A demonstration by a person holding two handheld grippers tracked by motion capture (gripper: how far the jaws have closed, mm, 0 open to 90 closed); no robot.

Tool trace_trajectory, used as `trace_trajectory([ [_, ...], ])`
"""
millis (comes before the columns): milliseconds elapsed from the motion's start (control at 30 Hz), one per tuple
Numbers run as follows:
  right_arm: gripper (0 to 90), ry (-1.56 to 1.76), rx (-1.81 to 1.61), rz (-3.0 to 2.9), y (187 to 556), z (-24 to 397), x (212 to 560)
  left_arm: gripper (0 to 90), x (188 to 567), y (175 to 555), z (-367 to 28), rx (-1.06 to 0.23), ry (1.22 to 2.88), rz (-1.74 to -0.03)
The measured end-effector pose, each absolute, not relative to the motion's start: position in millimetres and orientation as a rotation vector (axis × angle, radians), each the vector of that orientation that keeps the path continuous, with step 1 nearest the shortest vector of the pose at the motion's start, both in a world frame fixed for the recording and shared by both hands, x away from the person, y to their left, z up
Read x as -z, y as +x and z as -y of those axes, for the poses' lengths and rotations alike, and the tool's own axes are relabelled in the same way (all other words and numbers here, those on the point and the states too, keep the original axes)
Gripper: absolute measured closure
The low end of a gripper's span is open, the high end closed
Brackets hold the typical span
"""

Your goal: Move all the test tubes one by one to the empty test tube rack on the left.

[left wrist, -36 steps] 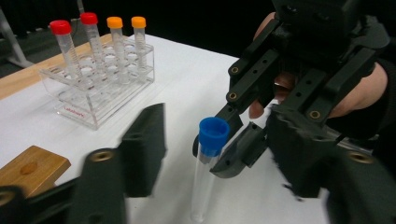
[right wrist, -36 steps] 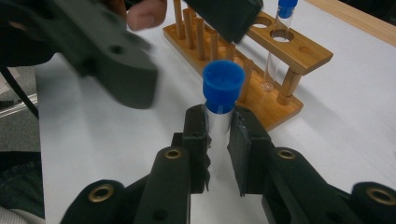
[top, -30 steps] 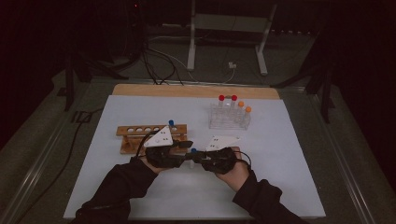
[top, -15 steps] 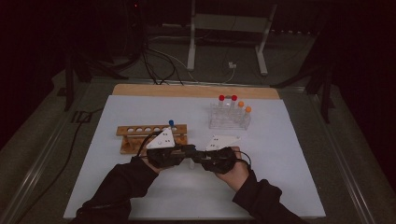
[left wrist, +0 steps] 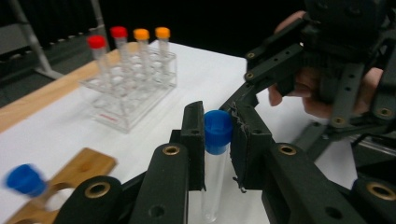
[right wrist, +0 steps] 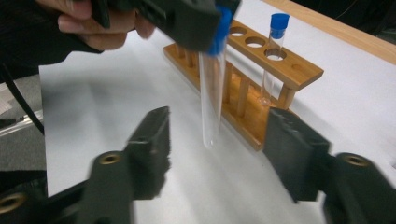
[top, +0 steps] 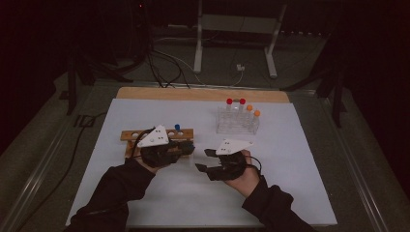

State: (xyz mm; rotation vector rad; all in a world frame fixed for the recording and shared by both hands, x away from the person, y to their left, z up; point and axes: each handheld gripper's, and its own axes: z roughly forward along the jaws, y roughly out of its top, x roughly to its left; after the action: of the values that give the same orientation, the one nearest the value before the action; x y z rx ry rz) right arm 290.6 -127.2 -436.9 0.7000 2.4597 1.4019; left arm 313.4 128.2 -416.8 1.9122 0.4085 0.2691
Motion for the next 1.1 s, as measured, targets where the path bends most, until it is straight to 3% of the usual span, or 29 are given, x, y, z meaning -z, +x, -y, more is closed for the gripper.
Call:
trace_trajectory([
  [167, 18.9, 0.724, -1.409, -2.444, 291, 127, 437, 77.5, 408, 320, -143, -0.304, 1.893, -0.455],
  [433, 1.0, 0.759, -1.443, -2.418, 293, 131, 436, 77.6, 394, 331, -160, -0.376, 1.871, -0.511],
  [1100, 0.0, 0.751, -1.506, -2.377, 295, 142, 431, 77.6, 391, 374, -178, -0.485, 1.836, -0.623],
])
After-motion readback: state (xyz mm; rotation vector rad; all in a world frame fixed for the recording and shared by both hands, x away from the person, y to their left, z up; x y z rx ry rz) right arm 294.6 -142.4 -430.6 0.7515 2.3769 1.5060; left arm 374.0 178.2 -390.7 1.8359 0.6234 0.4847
